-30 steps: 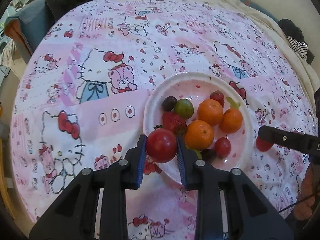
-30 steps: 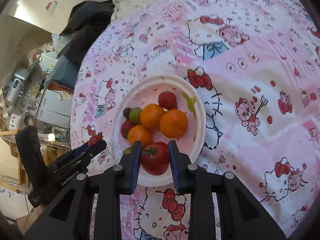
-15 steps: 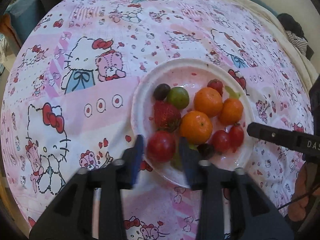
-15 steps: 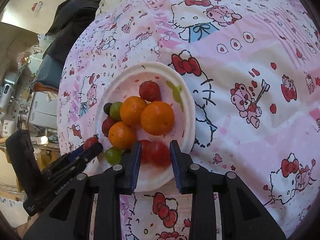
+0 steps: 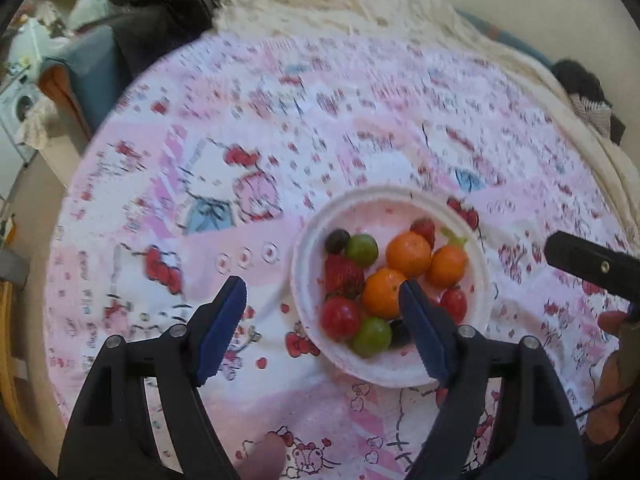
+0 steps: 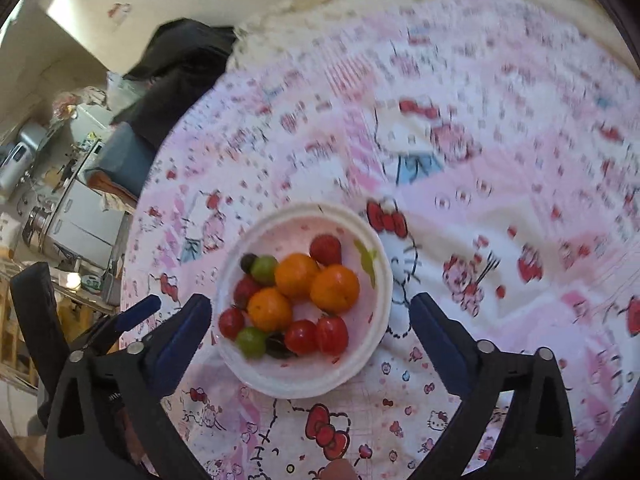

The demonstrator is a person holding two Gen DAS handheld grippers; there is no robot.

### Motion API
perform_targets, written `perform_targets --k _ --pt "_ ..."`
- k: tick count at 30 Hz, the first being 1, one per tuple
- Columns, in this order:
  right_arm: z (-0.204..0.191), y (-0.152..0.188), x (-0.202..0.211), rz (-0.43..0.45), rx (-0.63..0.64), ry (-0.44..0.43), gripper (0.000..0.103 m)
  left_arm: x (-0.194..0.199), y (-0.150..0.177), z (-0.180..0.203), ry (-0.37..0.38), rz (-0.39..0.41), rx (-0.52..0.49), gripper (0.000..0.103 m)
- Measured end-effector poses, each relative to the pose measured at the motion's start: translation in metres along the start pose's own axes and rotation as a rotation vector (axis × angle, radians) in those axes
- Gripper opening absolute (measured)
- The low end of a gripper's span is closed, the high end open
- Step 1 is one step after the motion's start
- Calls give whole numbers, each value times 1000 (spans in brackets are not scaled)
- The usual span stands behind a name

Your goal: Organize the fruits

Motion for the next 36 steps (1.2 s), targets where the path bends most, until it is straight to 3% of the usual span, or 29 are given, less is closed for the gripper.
perform_targets --k 7,10,12,17,21,30,36 --pt "-11 17 40 99 35 23 103 51 14 -3 -37 134 6 76" --pt "-17 27 51 101 74 34 103 66 22 -3 -45 163 -17 78" --pt "-19 35 57 108 87 52 103 74 31 -6 -46 170 -8 90" --pt "-24 57 70 143 115 70 103 87 53 -13 -39 162 22 93" --pt "-30 75 79 167 136 48 103 98 70 -13 -49 172 25 101" --pt "-53 115 93 306 200 229 103 109 101 -16 -43 182 47 102" --pt "-57 127 85 291 198 217 103 105 111 -15 -56 223 80 102"
Point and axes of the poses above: each gripper's, at about its wrist camera, not at the fingertips, and x roughly against the way its jaws point, z to its right, y to its underside, the point moved 1 cm from there along -x, roughly the way its jaws point, and after that the axes turned 14 degrees about -z, right-handed, at the moved point
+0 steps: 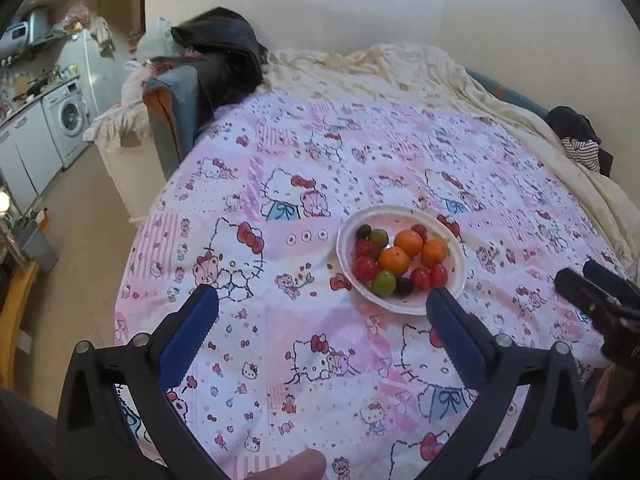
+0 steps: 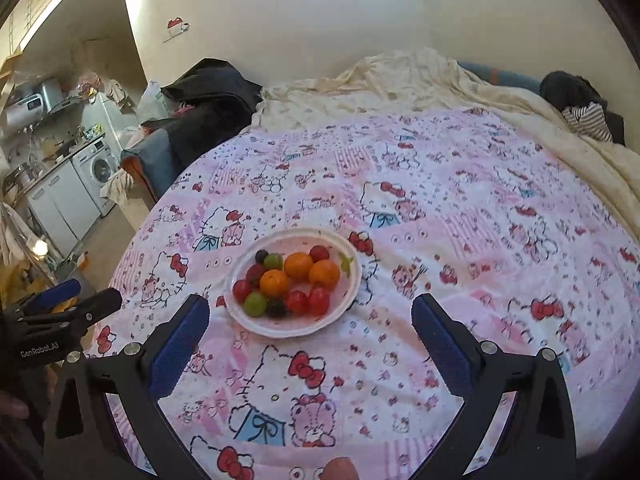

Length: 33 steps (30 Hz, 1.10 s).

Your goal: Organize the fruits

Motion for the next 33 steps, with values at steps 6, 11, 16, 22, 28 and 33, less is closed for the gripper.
perform_targets --k 6,11,16,22,28,33 --pt "-18 4 -11 25 69 60 103 -5 0 10 26 -11 -17 102" --pt "-18 3 -15 16 74 57 103 -6 0 14 24 -5 -32 102" --pt "-16 1 -16 17 61 52 103 -7 0 13 28 -14 -22 102" --pt "-12 0 -17 14 44 54 103 -7 -1 13 29 -13 -24 102" --pt "-10 -1 -16 16 33 53 103 -7 -1 13 30 -12 -23 102" --pt "-10 -1 -16 17 37 53 103 -7 -2 13 30 -11 -22 102"
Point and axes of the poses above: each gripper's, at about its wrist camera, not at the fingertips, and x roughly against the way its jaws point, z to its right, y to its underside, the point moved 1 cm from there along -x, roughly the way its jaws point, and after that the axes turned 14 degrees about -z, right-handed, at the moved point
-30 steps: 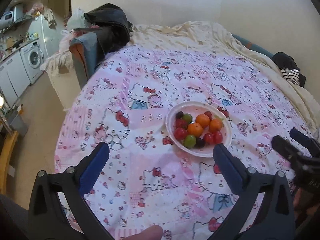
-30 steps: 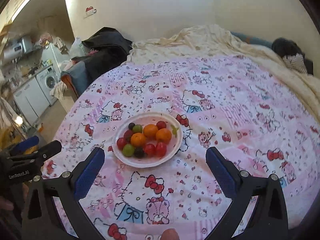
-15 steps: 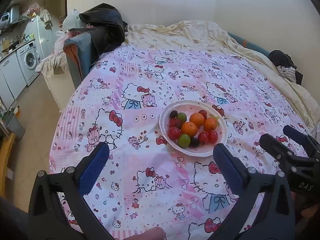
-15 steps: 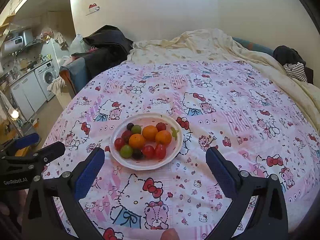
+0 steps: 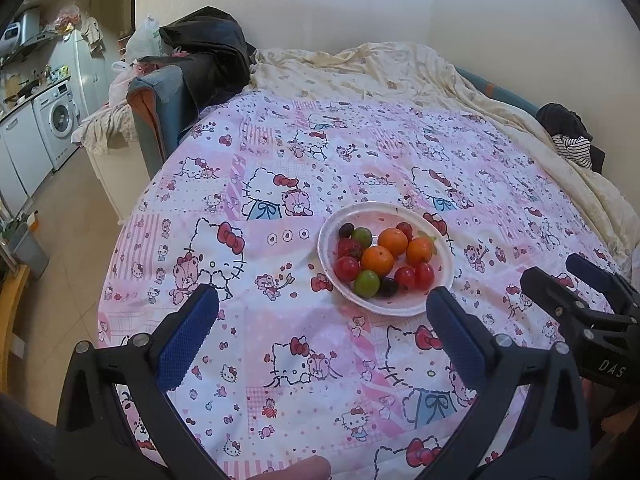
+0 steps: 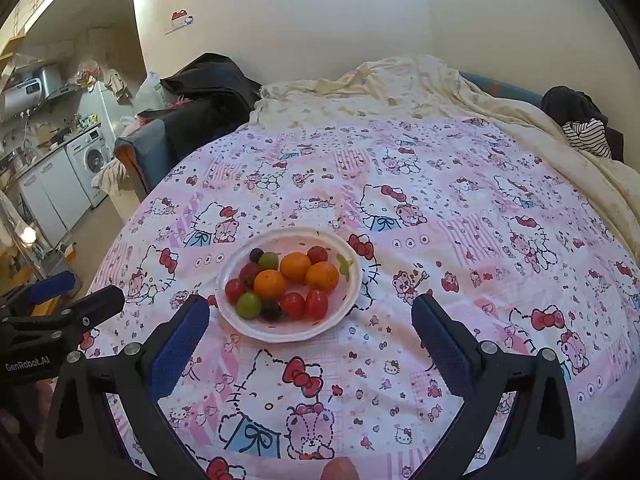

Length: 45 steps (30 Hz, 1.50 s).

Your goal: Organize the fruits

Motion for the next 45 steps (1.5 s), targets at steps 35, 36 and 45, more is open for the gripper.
perform_targets --k 35,36,45 --pt "7 -1 0 -9 -6 -2 103 2 1 -1 1 1 16 102" --pt "7 -1 -1 -11 -7 -2 103 2 1 -1 2 1 17 102" --pt "7 0 -3 -18 -3 -4 103 3 1 -2 0 -2 18 102"
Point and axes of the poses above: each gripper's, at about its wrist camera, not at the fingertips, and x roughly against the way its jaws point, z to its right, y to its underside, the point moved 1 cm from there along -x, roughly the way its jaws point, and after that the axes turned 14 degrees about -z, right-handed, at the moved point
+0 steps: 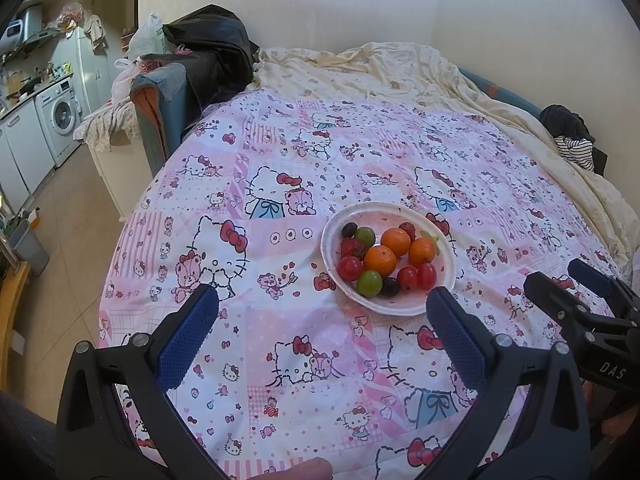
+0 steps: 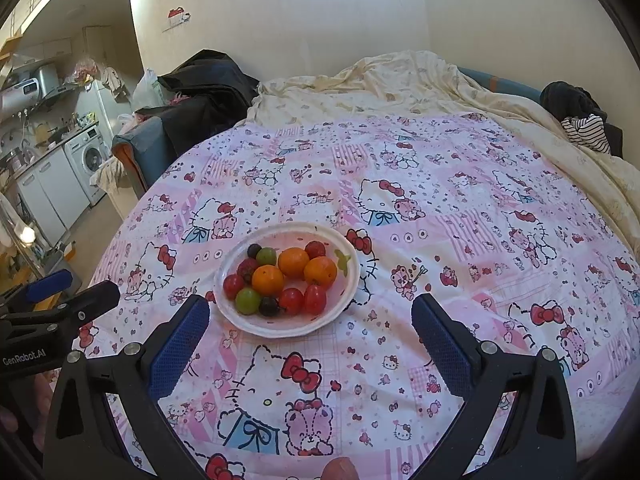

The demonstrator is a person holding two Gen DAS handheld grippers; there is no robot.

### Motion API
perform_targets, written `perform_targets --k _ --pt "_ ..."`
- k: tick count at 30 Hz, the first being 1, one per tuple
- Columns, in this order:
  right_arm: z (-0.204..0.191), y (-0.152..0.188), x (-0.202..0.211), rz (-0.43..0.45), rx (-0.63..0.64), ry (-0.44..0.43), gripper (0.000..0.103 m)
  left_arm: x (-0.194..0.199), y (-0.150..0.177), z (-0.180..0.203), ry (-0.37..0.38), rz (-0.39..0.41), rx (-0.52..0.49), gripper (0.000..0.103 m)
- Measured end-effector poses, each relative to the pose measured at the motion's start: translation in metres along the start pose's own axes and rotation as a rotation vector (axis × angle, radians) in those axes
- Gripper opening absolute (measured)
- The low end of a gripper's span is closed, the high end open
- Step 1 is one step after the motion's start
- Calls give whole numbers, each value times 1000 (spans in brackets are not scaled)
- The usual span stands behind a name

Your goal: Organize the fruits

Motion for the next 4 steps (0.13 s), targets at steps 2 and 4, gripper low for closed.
perform_targets --k 2,4 --pt "-1 0 0 1 0 0 103 1 1 0 4 4 2 102" --pt "-1 0 0 2 0 -4 103 1 1 0 5 3 2 102"
Point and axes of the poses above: each gripper's, at about its wrist camera, not at the fingertips, and x roughly against the way its jaws point, z to its right, y to its underside, the point moved 1 cm from there along -x, roughly the way its jaws point, and after that the axes turned 14 degrees about -z, right-handed, at the moved point
